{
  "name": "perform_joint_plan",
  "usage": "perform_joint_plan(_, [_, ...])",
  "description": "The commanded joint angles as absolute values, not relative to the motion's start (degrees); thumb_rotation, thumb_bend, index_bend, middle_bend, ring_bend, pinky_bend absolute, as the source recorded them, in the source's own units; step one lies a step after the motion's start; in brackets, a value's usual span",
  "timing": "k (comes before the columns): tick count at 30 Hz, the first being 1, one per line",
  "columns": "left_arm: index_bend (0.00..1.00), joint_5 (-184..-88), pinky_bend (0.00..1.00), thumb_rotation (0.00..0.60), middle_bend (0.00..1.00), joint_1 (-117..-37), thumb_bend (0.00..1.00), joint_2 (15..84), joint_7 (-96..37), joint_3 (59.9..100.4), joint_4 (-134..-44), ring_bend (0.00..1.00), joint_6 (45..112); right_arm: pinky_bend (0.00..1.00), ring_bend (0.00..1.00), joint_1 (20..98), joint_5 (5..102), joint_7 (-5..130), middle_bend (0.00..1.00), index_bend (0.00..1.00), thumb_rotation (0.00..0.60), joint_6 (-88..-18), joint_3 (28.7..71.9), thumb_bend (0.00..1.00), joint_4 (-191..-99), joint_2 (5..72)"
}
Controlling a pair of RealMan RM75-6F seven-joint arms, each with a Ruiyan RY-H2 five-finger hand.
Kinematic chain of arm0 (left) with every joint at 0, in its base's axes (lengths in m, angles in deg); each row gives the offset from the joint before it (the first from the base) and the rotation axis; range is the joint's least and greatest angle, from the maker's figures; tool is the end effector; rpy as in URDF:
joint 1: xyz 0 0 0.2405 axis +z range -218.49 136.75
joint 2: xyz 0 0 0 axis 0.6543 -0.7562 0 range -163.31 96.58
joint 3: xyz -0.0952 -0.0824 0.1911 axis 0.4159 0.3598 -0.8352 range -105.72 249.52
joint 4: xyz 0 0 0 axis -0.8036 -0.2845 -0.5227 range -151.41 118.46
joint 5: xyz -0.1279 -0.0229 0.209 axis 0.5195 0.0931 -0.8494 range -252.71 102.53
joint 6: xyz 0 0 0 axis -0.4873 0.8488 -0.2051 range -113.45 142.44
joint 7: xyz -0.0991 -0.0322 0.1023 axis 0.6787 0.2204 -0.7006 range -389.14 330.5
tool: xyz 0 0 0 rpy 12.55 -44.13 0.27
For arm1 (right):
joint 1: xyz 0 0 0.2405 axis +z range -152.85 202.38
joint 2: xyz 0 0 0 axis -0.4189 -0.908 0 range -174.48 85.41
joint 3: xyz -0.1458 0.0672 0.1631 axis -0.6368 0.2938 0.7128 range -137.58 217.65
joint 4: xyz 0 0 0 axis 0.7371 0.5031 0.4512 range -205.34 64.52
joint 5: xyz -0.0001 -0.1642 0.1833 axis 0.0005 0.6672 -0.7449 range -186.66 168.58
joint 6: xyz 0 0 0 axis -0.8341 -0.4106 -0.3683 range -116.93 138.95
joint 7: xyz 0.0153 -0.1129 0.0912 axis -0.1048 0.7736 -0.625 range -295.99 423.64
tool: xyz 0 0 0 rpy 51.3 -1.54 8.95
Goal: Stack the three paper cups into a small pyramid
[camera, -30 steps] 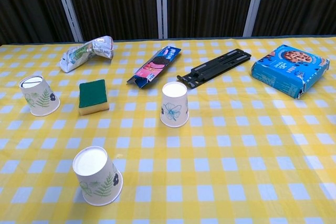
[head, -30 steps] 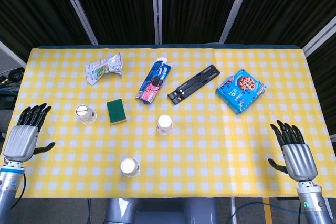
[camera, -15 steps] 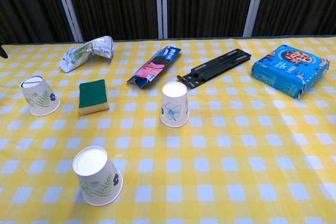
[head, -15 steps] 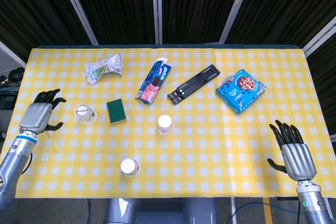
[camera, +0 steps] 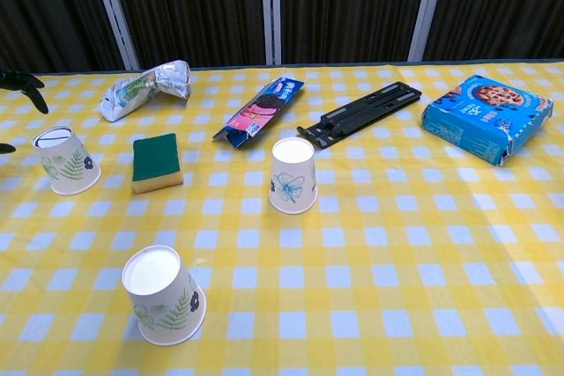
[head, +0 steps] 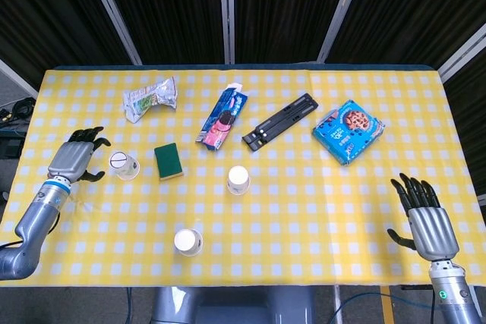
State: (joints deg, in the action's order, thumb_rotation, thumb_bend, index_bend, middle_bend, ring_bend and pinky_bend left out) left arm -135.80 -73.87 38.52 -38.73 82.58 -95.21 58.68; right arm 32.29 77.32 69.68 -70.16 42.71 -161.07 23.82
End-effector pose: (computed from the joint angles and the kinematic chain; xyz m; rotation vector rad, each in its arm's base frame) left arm -0.2761 0.3572 0.0515 -1.6396 -1.0841 -0.6046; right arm -0.2917 -0.1962 0.0840 1.4812 -0.8783 0.8587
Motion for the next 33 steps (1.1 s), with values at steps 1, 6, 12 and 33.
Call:
perform_joint_plan(1, [0.26, -134.9, 0.00, 0.600, 0.00, -74.4, 0.33, 39.1, -39.4, 82.1, -94.8, 0.00, 58.4, 0.00, 0.00, 32.3, 77.3, 69.6, 0.00, 0.00, 0.600, -70.1, 42.8, 0.07, -161.1, 23.8])
perform_joint_plan(6, [0.26, -133.6, 0.00, 0.600, 0.00, -75.0, 0.33, 40.3, -39.7, 81.8, -93.5, 0.00, 58.2, 0.00, 0.00, 32.4, 77.3, 69.6, 0.00, 0.00, 0.600, -70.0, 42.7, 0.07, -161.1, 23.8])
perform_joint_plan(12, [0.27, -133.4, 0.00, 0.600, 0.00, -76.0, 0.33, 41.6, -39.2, 81.4, -92.2, 0.00, 57.3, 0.00, 0.00, 32.4, 77.3, 69.7, 0.00, 0.00, 0.600, -70.0, 42.7, 0.07, -161.0, 23.9])
perform_joint_plan(33, [0.40, -140.6, 0.00, 0.600, 0.00, -74.8, 0.44, 43.2, -33.4, 80.0, -92.4, 0.00, 63.1, 0.00, 0.00, 32.5, 76.6, 70.7, 0.00, 0.00, 0.600, -69.1, 42.5, 0.07, -161.3, 23.8])
